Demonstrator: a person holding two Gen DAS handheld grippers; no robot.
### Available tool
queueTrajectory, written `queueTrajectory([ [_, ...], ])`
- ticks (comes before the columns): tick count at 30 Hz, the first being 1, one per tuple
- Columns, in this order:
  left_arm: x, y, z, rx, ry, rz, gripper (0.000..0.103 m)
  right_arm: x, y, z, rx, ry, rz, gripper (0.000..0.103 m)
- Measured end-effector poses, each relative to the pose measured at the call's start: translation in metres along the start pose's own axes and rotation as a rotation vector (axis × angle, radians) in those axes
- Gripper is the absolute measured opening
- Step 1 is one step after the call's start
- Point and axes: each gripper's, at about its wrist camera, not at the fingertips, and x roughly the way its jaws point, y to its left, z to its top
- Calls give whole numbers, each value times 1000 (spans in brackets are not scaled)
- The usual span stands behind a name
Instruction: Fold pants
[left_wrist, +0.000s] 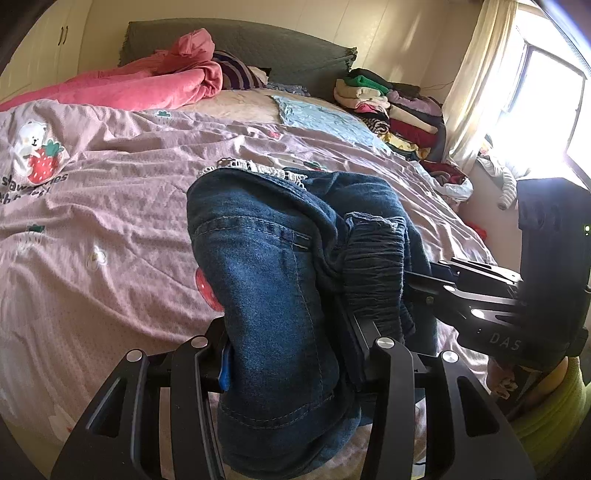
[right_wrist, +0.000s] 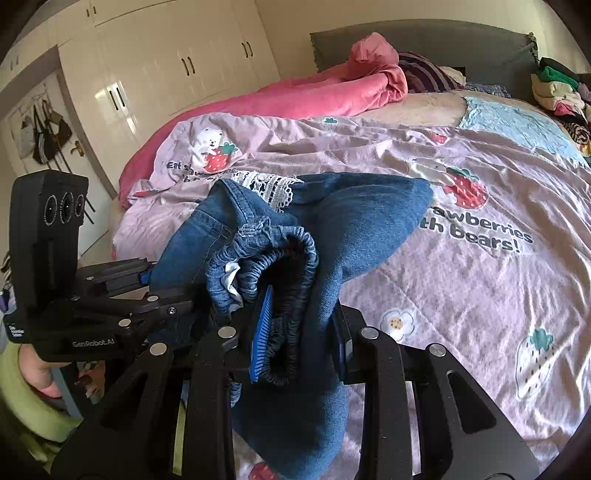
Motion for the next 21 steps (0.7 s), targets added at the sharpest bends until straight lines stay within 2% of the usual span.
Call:
queueTrajectory([
  [21,28,11,36,7,12,22,43,25,-19,29,-6,-6,-20,21],
])
